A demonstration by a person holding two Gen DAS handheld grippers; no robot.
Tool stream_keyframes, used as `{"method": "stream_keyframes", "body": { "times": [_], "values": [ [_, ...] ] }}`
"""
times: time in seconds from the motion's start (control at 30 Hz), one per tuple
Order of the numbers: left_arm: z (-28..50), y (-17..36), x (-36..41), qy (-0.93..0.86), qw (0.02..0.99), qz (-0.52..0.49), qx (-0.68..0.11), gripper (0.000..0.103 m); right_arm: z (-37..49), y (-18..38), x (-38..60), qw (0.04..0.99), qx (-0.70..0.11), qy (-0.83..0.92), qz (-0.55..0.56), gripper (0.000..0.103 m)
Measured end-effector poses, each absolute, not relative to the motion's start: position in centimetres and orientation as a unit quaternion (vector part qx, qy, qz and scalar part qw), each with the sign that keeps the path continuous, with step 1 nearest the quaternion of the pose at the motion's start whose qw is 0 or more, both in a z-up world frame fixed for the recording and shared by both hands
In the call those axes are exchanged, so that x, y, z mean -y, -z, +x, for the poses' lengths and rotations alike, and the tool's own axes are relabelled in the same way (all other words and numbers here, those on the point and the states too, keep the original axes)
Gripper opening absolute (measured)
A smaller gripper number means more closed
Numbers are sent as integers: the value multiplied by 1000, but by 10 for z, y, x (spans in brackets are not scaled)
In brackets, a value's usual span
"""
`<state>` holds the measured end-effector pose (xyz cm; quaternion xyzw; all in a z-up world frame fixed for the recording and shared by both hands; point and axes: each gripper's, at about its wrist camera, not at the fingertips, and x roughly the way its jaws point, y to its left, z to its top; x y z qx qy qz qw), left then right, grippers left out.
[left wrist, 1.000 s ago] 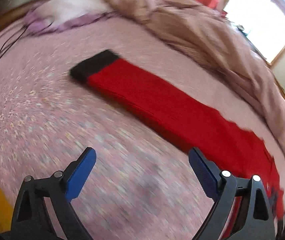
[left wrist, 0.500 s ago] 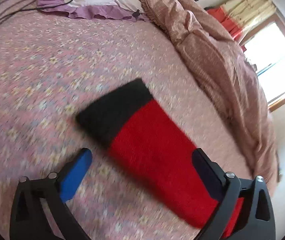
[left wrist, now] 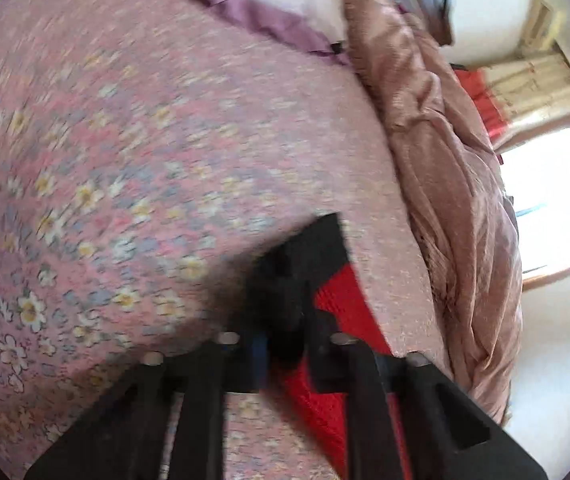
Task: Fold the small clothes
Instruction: 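Grasp the black cuff of one sleeve with the left gripper, then fold the held sleeve across the cardigan body and release it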
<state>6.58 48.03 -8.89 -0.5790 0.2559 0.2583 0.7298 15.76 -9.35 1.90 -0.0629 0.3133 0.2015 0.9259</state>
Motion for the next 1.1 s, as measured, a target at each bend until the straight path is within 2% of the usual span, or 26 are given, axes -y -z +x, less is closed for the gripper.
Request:
{"method": "stream_keyframes", "body": {
  "times": [0.13,0.33,0.5,0.67,0.77,0.97,1.1],
  "values": [
    [66,79,-475,-257,741,-565,-254,3,157,-22,94,929,-305,-196,-71,103],
    [101,8,-419,-210,825,-477,-219,3,163,-35,116,938,-291,-178,-53,103],
    [158,-51,-329,-127,877,-411,-212,3,172,-55,166,950,-274,-148,-2,103],
    [216,-89,-216,-42,911,-346,-222,3,179,-74,232,963,-255,-83,-11,103],
    [239,-97,-143,3,922,-312,-230,3,181,-80,279,966,-255,-41,9,103],
    [268,-75,-27,60,930,-250,-264,3,162,-80,372,958,-252,2,138,103],
    [276,-52,19,74,926,-224,-294,3,147,-74,398,954,-266,29,135,103]
  ]
}}
